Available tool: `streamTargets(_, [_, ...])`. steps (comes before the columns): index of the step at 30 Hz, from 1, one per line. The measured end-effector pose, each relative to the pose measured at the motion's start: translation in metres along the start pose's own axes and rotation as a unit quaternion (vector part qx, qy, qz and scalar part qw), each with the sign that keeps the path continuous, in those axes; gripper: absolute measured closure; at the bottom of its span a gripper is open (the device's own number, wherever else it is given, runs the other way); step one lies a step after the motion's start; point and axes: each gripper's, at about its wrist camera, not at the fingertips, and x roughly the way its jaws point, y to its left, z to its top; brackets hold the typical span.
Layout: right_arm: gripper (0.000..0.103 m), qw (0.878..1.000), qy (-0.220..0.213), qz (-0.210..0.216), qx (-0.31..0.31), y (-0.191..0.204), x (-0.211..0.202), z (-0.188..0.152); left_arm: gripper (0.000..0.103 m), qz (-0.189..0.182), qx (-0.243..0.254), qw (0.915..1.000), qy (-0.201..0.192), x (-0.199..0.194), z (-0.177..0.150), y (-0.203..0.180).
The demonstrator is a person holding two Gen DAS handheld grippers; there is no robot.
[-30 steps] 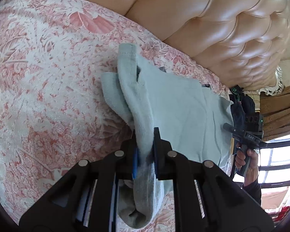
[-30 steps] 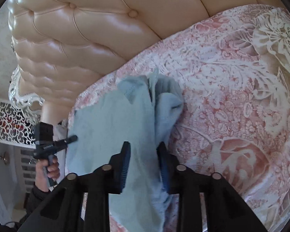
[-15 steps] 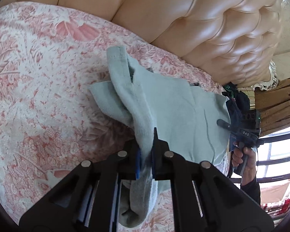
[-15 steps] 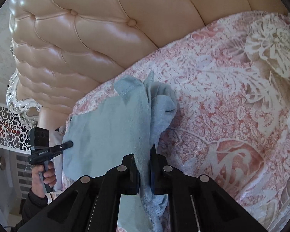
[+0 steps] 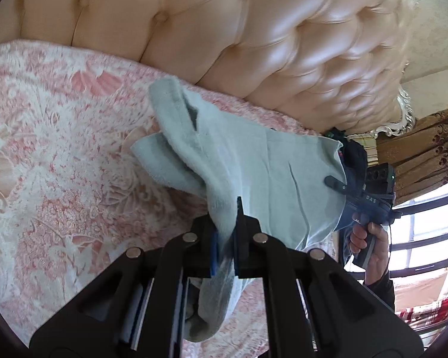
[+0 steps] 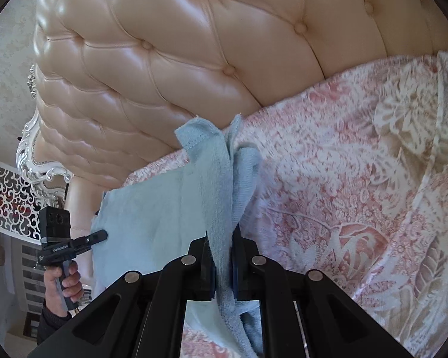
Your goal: Fold clothes
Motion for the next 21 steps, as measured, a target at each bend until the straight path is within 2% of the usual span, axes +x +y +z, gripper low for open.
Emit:
streamTargets(7, [0.097,1.000,-0.026,-0.002,-0.010,0.030,-0.042,0.005,0.095,-0.013,0.019,0.9994,-0.025,-0.039,0.000,-0.038])
streamTargets(13, [0.097,0.999,-0.034,-0.010,-0.027,0.067,-0.067,0.007,0.095,-0.017,0.007,0.9980,-0.060,-0.088,-0.028,-0.048])
streamTargets(17, [0.097,0.999,-0.024,-0.015,-0.040,0.099,-0.061,0.006,0.095,-0.009,-0.020,0.9968,-0.076,-0.125,-0.061,-0.037])
streamTargets(21, [0.097,0.998,-0.001,-0.006,-0.057,0.140,-0.032,0.001,0.095,0.008,-0.049,0.9946,-0.091,-0.162,-0.092,-0.013])
